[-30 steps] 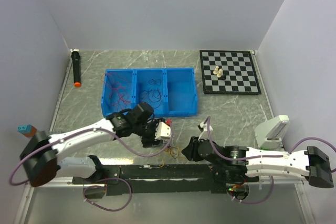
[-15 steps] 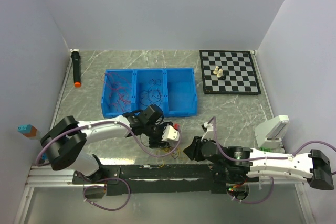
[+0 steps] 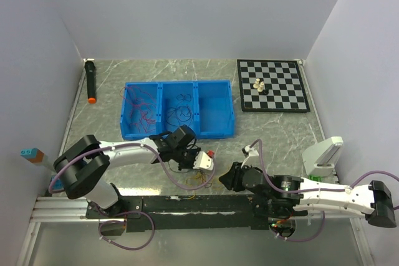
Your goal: Untangle the cables
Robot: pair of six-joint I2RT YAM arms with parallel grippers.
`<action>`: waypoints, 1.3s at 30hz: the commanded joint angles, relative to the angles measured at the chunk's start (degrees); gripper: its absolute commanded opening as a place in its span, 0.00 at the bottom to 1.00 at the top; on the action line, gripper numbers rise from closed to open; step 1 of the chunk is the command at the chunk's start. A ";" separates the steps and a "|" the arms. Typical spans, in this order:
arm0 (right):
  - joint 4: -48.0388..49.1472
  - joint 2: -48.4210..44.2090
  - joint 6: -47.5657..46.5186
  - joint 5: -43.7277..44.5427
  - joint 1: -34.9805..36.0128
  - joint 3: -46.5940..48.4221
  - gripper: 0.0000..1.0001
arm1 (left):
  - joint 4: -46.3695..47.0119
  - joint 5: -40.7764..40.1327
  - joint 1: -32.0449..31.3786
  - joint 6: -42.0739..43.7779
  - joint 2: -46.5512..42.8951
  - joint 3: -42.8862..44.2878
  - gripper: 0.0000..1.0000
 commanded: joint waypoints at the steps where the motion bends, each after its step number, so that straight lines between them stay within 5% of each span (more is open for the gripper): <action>1: 0.76 0.34 -0.12 1.14 -0.09 0.59 0.38 | 4.13 0.25 -1.83 0.81 0.27 -0.44 0.02; 8: 3.22 2.89 -1.61 0.88 -0.18 1.38 0.38 | -6.66 -5.81 -1.57 -6.28 -7.19 10.61 0.01; 14: 1.64 4.56 -3.19 2.02 -0.27 4.54 0.48 | -18.09 -7.57 -0.69 -17.37 -13.51 22.22 0.01; 21: 0.85 0.26 -4.95 3.42 -0.27 6.13 0.61 | -17.93 -9.24 -0.69 -26.07 -19.23 20.83 0.01; 32: 5.15 -14.06 -14.62 4.22 -0.27 8.50 0.66 | -17.14 -10.56 -0.69 -28.46 -21.17 20.48 0.01; 39: 12.97 -12.15 -18.13 4.48 -0.18 8.50 0.66 | -16.61 -10.47 -0.69 -28.90 -21.79 19.95 0.01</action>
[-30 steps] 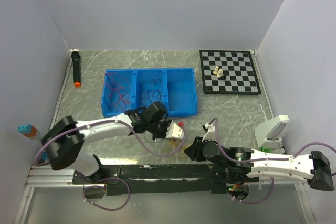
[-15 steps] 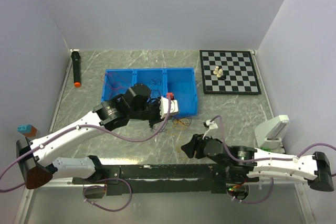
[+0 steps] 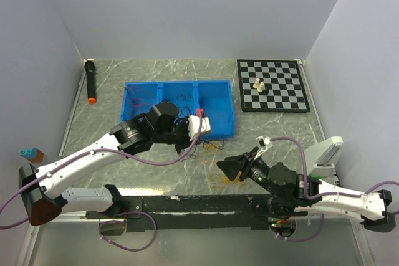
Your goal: Untangle the cables
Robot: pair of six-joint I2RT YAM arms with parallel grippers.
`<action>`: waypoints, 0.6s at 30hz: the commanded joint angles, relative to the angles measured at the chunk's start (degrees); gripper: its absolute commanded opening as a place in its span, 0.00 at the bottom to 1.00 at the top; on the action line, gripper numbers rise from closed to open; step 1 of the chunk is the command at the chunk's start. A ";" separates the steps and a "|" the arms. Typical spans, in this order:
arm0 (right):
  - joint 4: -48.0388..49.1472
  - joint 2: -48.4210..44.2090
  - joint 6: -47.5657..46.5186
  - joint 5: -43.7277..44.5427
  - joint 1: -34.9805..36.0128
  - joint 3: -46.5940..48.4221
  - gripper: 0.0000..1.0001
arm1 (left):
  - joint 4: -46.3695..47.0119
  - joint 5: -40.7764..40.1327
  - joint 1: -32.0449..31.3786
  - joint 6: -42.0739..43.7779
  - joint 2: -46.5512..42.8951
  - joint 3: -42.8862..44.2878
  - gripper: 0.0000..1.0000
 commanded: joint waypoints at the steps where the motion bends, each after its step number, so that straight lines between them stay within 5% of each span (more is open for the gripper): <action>1: 7.60 3.18 -4.10 1.38 -0.22 2.25 0.66 | 1.27 -0.18 -0.08 -1.47 -1.94 0.10 0.01; 18: 24.04 18.21 -10.26 2.26 -0.40 7.26 0.64 | 1.88 2.72 0.01 -4.72 -5.10 -0.16 0.01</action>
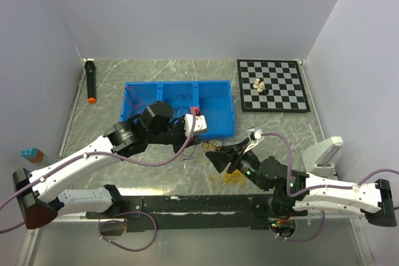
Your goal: Untangle the cables
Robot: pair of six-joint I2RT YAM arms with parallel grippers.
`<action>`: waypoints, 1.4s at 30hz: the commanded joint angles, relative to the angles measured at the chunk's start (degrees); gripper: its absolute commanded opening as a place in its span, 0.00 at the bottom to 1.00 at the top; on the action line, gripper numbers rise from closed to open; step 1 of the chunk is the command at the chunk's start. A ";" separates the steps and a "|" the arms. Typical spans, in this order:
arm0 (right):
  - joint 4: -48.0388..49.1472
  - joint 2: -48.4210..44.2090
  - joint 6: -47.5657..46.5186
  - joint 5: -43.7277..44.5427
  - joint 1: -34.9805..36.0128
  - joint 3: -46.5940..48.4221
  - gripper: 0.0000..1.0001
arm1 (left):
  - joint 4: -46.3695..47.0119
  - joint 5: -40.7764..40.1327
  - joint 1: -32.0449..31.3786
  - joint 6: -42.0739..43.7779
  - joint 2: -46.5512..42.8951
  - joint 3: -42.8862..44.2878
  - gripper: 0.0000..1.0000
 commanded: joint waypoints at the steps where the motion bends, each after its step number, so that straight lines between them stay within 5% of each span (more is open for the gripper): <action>1: 5.58 2.76 -1.52 -0.23 -0.60 3.09 0.63 | 1.68 2.04 0.01 -2.07 -3.05 -0.09 0.01; 7: 1.62 6.37 -0.20 -1.02 -0.77 6.60 0.49 | 2.21 2.48 0.44 -3.48 -4.46 1.04 0.01; 17: -3.82 1.64 0.41 3.28 -0.69 7.31 0.01 | 1.16 2.57 1.50 -3.66 -6.65 0.00 0.01; 32: -26.23 -8.30 4.20 14.79 -0.77 10.12 0.00 | -1.21 -7.88 4.40 7.67 -10.52 -0.10 0.01; 42: -37.03 -5.67 4.63 23.93 -1.04 16.97 0.00 | -9.74 -14.64 5.02 17.78 -14.56 3.16 0.01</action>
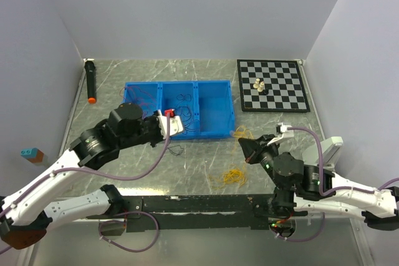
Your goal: Untangle the cables
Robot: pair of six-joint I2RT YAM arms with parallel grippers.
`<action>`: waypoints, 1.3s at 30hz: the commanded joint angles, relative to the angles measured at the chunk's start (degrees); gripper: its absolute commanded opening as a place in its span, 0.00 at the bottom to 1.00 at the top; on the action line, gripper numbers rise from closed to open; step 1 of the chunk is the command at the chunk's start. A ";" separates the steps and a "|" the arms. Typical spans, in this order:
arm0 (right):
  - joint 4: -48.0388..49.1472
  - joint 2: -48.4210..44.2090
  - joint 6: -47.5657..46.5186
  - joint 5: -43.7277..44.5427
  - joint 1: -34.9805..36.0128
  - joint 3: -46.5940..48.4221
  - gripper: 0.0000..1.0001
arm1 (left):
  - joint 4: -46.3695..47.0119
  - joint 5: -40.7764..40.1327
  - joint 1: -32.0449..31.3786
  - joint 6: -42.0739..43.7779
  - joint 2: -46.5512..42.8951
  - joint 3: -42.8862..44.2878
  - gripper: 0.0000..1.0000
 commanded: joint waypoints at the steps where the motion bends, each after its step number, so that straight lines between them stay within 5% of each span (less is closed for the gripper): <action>1: -7.21 2.62 1.05 6.25 -0.58 5.22 0.00 | -3.31 -6.19 0.58 5.55 -3.42 2.65 0.01; 8: 1.29 7.26 -5.01 0.30 -4.43 5.92 0.00 | -5.06 -3.24 1.55 6.17 -7.38 3.00 0.01; 13: 5.95 22.36 -7.29 -15.94 -19.89 12.15 0.00 | -7.09 3.37 1.46 5.72 -8.08 5.29 0.01; 23: 6.48 47.43 -8.44 -28.36 -32.65 24.30 0.00 | -8.50 6.80 1.55 3.97 -8.87 6.26 0.01; 25: 7.89 48.67 -9.05 -30.91 -33.54 23.68 0.12 | -8.50 7.42 1.55 3.70 -9.14 6.00 0.01; 27: 8.15 48.59 -10.28 -32.58 -33.54 24.12 0.40 | -8.15 7.86 1.46 3.18 -9.31 5.56 0.01; 32: 10.44 40.87 -12.92 -36.89 -33.27 22.45 0.74 | -6.39 7.77 1.55 2.39 -8.96 4.59 0.01; 39: 13.42 24.53 -8.80 -46.55 -33.01 14.81 0.68 | -1.91 1.37 1.55 2.91 -10.02 0.46 0.01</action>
